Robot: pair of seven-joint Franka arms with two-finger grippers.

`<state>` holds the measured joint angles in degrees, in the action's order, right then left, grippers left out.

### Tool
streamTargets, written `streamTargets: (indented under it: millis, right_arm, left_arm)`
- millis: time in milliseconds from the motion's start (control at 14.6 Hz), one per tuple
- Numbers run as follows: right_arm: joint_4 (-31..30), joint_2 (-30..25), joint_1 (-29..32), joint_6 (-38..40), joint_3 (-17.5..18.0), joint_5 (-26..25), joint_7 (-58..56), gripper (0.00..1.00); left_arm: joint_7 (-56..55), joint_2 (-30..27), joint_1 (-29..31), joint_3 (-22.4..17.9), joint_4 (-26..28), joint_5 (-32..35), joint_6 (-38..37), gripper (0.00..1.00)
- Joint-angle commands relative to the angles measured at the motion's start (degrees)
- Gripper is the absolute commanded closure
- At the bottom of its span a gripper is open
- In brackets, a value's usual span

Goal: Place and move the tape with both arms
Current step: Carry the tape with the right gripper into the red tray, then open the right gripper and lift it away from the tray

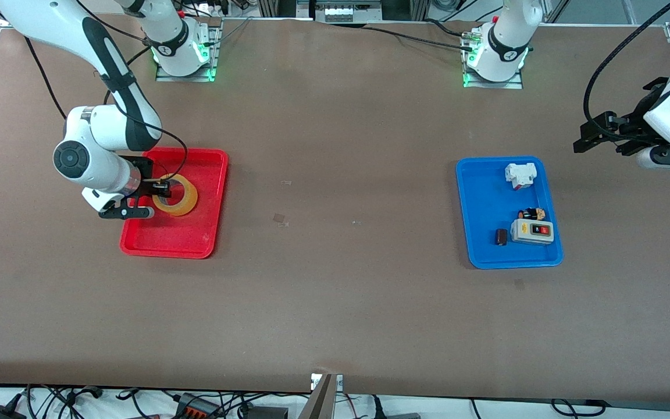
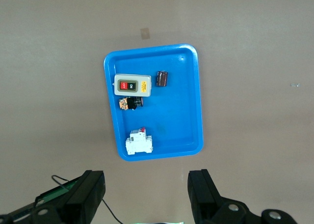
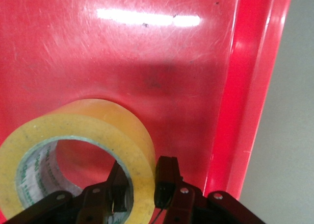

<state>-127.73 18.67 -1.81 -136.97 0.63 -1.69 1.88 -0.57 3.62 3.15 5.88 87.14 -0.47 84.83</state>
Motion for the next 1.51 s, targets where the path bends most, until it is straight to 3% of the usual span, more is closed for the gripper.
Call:
streamTargets:
  millis: [0,69,275,480,618,961,1441]
  right_arm:
    - [-1.3,-1.5,1.5,-1.3,1.0,-0.2,-1.7,0.38]
    - [-1.2,-1.7,1.7,-1.3,1.0,-0.1,-1.5,0.19]
    - [-0.6,-4.4,1.7,-0.9,1.0,-0.1,-0.8,0.06]
    - [0.7,-8.9,1.5,1.8,1.0,0.0,-0.7,0.04]
    - [4.9,-11.3,1.4,9.3,1.0,0.1,-0.7,0.04]
    - [23.7,-12.8,1.5,30.1,1.0,0.5,0.1,0.04]
    - [44.6,-12.7,1.7,47.3,0.9,0.6,0.7,0.02]
  left_arm:
    - [1.5,0.2,0.4,0.1,-0.4,0.9,-0.5,0.00]
    - [1.5,0.2,0.4,0.1,-0.4,0.9,-0.5,0.00]
    - [1.5,0.2,0.4,0.1,-0.3,0.7,-0.5,0.00]
    - [1.5,0.2,0.3,0.1,-0.3,0.6,-0.5,0.00]
    - [1.5,0.1,0.3,0.1,-0.3,0.6,-0.5,0.00]
    - [1.5,0.1,0.4,0.1,-0.3,0.6,-0.5,0.00]
    - [1.5,0.1,0.4,0.1,-0.3,0.6,-0.5,0.00]
